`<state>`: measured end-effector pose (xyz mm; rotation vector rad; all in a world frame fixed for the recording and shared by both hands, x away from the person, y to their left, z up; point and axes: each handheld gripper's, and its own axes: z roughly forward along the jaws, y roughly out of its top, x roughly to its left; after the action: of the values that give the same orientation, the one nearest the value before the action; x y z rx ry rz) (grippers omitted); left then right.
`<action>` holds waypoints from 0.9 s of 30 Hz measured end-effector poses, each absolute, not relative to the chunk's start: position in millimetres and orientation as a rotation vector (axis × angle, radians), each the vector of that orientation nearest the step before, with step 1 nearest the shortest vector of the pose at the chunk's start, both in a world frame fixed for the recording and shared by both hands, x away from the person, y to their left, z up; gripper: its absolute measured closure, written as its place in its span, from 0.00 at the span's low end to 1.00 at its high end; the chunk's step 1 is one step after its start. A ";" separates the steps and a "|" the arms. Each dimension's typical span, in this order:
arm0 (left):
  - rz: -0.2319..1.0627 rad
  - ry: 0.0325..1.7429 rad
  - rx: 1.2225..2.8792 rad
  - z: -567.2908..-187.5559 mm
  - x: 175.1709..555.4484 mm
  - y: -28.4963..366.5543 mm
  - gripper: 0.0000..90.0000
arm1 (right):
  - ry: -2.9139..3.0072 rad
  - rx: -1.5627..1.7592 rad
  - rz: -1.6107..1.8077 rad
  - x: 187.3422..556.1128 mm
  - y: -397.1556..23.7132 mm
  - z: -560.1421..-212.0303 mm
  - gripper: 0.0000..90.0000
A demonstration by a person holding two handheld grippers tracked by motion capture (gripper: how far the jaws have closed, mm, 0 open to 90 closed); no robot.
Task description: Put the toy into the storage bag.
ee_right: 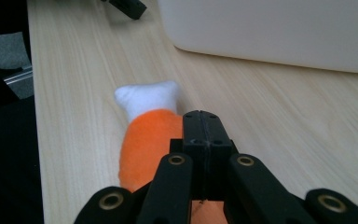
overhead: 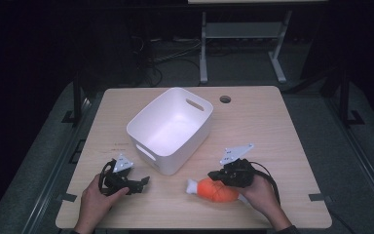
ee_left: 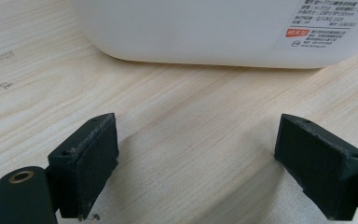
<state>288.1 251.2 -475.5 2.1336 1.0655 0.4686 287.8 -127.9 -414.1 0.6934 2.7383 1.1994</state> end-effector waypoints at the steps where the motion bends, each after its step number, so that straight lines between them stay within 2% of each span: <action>1: 0.469 1.066 2.133 -475.5 288.1 251.2 0.14 | 2.744 0.687 1.198 287.5 -125.6 -414.2 1.00; 27: 0.469 1.065 2.133 -475.5 288.1 251.2 0.14 | 2.884 0.484 1.160 281.2 -76.9 -422.0 1.00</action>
<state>288.1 251.2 -475.5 2.1333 1.0655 0.4686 281.2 -76.9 -422.0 0.4842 2.8844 1.1604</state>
